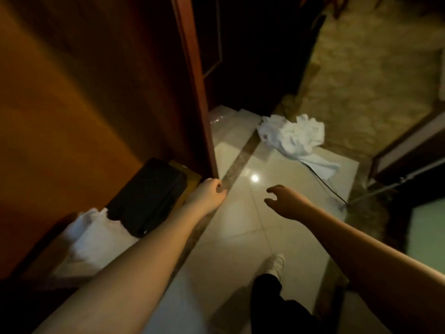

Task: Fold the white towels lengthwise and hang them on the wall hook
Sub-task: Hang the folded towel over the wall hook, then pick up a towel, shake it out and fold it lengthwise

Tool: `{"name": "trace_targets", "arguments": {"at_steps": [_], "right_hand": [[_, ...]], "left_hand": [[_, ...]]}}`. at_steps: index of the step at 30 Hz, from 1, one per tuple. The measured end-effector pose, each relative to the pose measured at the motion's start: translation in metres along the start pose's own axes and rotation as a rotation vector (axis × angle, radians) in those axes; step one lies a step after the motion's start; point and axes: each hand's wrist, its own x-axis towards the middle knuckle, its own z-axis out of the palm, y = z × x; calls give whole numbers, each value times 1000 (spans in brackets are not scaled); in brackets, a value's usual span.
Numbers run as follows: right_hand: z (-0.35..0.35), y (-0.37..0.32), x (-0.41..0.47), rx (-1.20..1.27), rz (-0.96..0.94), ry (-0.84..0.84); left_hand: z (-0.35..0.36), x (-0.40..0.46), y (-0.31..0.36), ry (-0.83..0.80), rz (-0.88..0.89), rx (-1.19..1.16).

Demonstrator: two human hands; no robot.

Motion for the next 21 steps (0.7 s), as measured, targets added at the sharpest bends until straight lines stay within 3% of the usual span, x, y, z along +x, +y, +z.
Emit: {"name": "trace_targets", "arguments": {"at_steps": [8, 14, 21], "right_hand": [[4, 151, 74, 105, 226, -120], [-31, 236, 148, 134, 327, -100], [-39, 303, 262, 171, 389, -69]], "left_hand": [[91, 147, 93, -209, -1, 81], [124, 262, 149, -249, -20, 72], [160, 425, 188, -266, 74, 153]]}}
